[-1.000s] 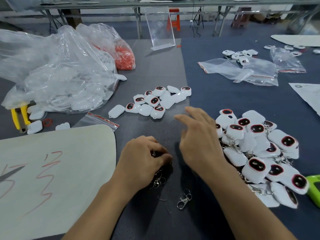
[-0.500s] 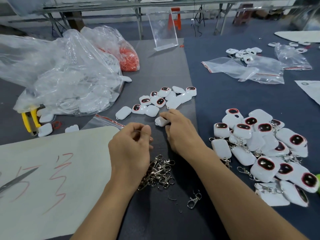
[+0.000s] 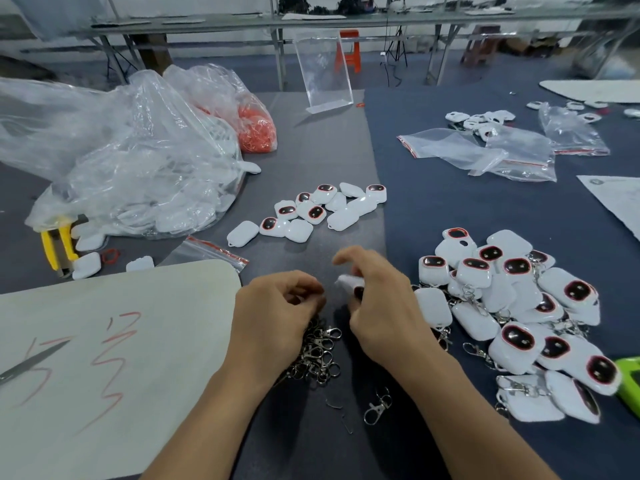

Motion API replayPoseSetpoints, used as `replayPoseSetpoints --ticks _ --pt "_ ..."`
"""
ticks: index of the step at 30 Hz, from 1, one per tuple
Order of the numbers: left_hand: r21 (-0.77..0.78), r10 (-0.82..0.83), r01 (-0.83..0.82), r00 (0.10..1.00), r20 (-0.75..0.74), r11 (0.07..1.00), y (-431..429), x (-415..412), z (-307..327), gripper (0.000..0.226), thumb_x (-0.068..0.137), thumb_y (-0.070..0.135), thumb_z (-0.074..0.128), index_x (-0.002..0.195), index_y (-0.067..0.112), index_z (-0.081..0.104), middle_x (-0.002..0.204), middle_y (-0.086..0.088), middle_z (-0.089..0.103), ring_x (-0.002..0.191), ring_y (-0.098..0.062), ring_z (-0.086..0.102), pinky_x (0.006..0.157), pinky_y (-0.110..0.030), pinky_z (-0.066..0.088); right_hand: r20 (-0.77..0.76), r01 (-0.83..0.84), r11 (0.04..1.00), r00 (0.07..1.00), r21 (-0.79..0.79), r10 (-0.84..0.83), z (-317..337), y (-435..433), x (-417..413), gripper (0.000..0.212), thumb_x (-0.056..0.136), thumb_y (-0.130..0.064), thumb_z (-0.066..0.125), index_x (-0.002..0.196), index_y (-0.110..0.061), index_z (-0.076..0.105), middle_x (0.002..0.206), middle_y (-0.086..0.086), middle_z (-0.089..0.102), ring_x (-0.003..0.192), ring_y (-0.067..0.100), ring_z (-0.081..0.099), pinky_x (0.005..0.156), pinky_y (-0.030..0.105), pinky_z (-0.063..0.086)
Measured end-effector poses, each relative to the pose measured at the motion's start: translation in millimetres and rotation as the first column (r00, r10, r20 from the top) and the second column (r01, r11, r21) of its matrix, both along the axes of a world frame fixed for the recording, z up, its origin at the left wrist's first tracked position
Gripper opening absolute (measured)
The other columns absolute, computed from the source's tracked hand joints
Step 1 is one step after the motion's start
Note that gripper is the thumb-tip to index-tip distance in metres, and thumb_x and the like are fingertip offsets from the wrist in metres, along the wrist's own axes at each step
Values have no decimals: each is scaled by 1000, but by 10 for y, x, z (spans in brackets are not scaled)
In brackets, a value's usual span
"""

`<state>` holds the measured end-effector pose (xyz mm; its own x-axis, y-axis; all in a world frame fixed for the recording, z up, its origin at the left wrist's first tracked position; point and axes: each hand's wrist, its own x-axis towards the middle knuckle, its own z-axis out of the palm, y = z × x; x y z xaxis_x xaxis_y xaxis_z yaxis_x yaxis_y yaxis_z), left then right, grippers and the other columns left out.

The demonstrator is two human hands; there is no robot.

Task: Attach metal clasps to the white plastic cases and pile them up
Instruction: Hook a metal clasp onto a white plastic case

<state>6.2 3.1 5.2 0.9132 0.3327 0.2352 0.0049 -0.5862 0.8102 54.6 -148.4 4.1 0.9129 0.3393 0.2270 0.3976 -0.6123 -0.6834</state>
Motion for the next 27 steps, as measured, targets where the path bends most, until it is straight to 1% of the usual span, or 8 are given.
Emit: replayPoseSetpoints --ticks 4,7,8,11,13,19,23,27 --pt "0 -52 52 999 -7 999 -3 -3 2 28 80 10 79 84 38 80 76 29 72 76 10 69 72 -10 51 -68 45 986 997 160 -34 29 45 21 34 86 1 63 92 -33 64 92 -12 62 83 3 57 70 7 40" --pt "-24 -89 89 996 13 996 -27 7 20 38 82 3 73 87 40 79 81 28 73 80 9 70 72 -7 50 -251 113 925 968 363 -20 50 92 11 23 86 -10 68 87 -31 59 83 -6 69 69 12 68 64 29 58" --pt "-32 -101 101 995 23 994 -31 7 27 42 81 0 72 88 41 79 82 28 74 80 8 70 71 -6 49 -269 110 926 963 362 -9 45 101 7 22 83 -12 71 86 -31 60 81 -6 70 67 13 68 62 31 58" --pt "-61 -123 125 992 37 990 -34 5 28 48 78 -7 67 91 37 79 85 25 75 82 5 72 75 -10 53 -233 119 944 971 307 -47 28 102 18 23 77 -13 76 83 -30 61 77 -14 68 65 3 61 54 13 47" --pt "-71 -107 110 993 41 991 -48 2 16 49 76 -8 67 91 36 79 85 24 75 81 3 73 76 -13 54 -226 160 942 970 296 -93 22 93 45 22 76 -15 79 80 -30 62 74 -16 68 64 1 60 52 11 44" --pt "27 -2 2 1000 13 1000 -80 1 -13 42 69 1 73 89 37 79 79 30 72 76 7 68 69 -4 46 -271 208 929 954 307 -125 13 69 89 23 70 -21 82 78 -30 63 67 -10 66 60 10 61 60 33 56" --pt "22 54 -54 999 4 998 -42 10 13 28 77 11 75 79 39 79 72 31 70 72 11 67 68 -4 47 -344 251 885 932 392 -112 33 65 101 22 63 -19 78 76 -29 65 63 -7 66 56 17 63 61 44 61" --pt "-4 76 -76 997 17 997 -42 -2 37 27 78 19 82 68 42 74 66 32 68 67 14 65 65 -1 43 -350 304 883 920 357 -175 36 39 122 22 63 -16 81 75 -27 66 64 -9 67 56 12 62 59 34 55"
